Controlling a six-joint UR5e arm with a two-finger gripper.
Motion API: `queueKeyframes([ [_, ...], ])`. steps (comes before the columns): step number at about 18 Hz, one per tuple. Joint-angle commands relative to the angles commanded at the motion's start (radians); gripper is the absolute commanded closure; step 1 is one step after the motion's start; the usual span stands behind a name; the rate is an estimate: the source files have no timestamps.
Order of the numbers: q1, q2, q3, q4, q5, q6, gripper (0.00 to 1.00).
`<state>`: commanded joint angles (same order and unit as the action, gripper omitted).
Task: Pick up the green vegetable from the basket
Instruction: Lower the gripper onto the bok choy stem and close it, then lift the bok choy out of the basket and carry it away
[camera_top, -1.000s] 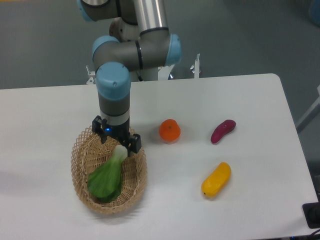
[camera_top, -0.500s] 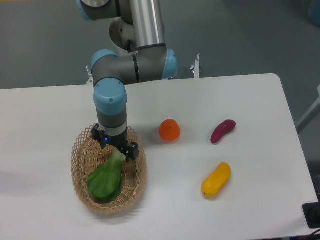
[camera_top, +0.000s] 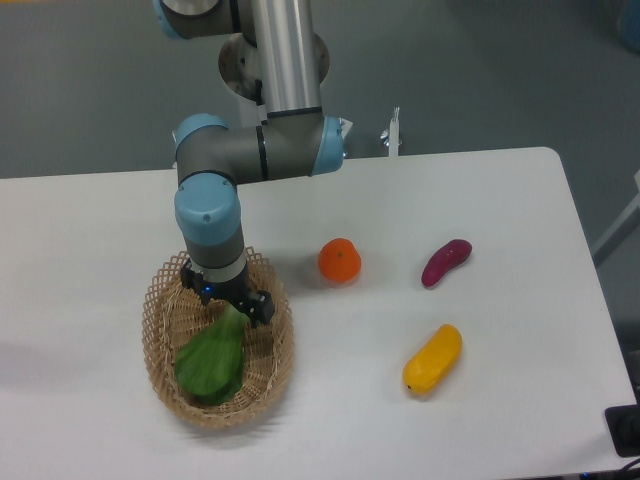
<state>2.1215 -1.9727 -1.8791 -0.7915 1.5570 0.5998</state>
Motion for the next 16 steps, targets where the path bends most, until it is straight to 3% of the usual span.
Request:
queueKeyframes([
  [3,0.000,0.006,0.002,0.000,-0.002,0.003,0.52],
  [5,0.000,0.008,0.003,0.000,-0.002,0.005,0.63],
  [13,0.006,0.017,0.021,-0.002,-0.002,0.015,0.72],
  [16,0.027,0.055,0.029,-0.003,-0.003,0.052,0.72],
])
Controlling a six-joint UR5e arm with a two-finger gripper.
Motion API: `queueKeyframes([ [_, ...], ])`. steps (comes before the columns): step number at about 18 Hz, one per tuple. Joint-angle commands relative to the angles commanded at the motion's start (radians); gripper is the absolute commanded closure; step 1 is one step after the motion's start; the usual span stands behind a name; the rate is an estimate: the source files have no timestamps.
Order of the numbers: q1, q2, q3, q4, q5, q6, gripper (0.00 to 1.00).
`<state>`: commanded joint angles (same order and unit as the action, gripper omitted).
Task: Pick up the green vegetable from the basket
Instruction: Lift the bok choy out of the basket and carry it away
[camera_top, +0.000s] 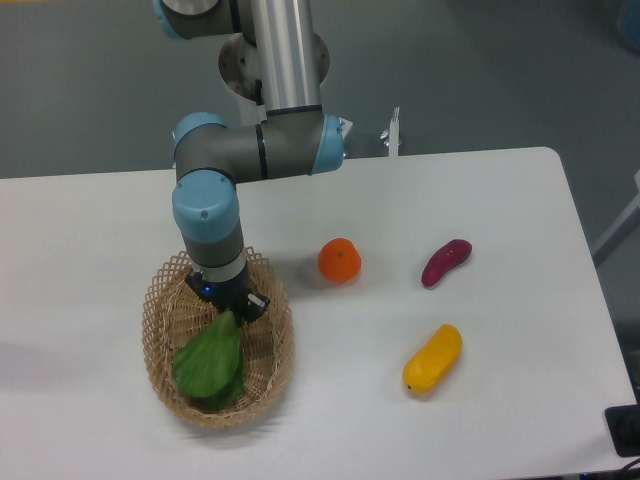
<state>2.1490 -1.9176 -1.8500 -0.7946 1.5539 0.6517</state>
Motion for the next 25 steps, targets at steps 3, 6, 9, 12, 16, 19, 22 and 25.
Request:
queueKeyframes([
  [3,0.061,0.066,0.027,-0.021,-0.011,0.092,0.71],
  [6,0.107,0.078,0.069,-0.025,-0.014,0.111,0.71],
  [9,0.164,0.080,0.126,-0.049,-0.014,0.179,0.71],
  [12,0.239,0.081,0.185,-0.124,-0.014,0.268,0.71],
  [16,0.336,0.088,0.230,-0.176,-0.018,0.399,0.71],
  [19,0.408,0.088,0.230,-0.176,-0.043,0.505,0.71],
  [22,0.459,0.088,0.239,-0.175,-0.044,0.565,0.71],
  [25,0.486,0.072,0.264,-0.173,-0.046,0.588,0.71],
])
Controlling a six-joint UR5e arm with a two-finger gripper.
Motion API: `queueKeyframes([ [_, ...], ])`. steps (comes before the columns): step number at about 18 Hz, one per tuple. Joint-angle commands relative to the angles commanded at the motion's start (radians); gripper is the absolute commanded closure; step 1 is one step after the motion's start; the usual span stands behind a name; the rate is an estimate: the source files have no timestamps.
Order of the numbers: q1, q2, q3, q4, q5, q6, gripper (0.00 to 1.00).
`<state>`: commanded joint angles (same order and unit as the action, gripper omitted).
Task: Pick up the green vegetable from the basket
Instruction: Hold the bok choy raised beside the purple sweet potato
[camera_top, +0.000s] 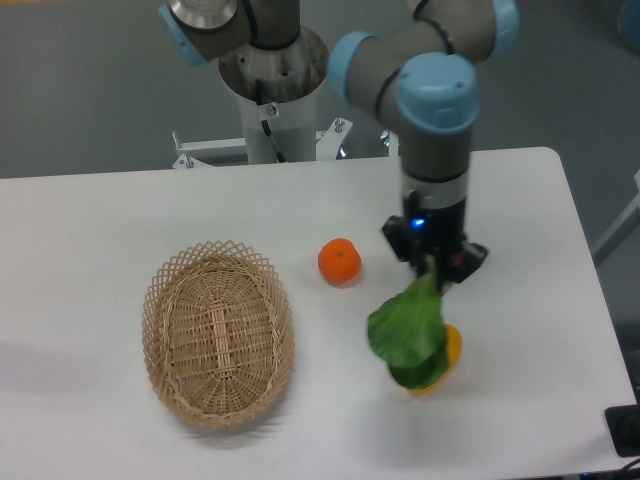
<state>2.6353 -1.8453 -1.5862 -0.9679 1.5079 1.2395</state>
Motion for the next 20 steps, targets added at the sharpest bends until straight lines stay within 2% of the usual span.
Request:
queueKeyframes([
  [8,0.014,-0.034,0.025,0.011,0.000,0.000,0.72],
  [20,0.014,-0.031,0.023,0.011,0.000,0.000,0.72],
])
